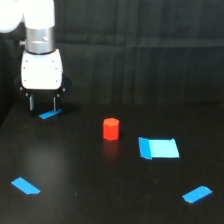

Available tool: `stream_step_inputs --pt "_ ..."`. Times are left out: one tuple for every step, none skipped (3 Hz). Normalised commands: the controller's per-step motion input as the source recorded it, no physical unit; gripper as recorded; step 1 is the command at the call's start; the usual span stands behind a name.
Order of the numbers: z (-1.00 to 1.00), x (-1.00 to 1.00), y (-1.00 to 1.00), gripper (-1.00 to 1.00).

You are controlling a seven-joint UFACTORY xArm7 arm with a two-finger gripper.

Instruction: Pick up the red object from the table

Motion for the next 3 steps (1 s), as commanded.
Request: stream_step_inputs --pt "0.16 -0.14 0.1 0.97" --pt "0.01 0.69 -0.57 1.0" --pt "0.22 0.56 -0.02 1.0"
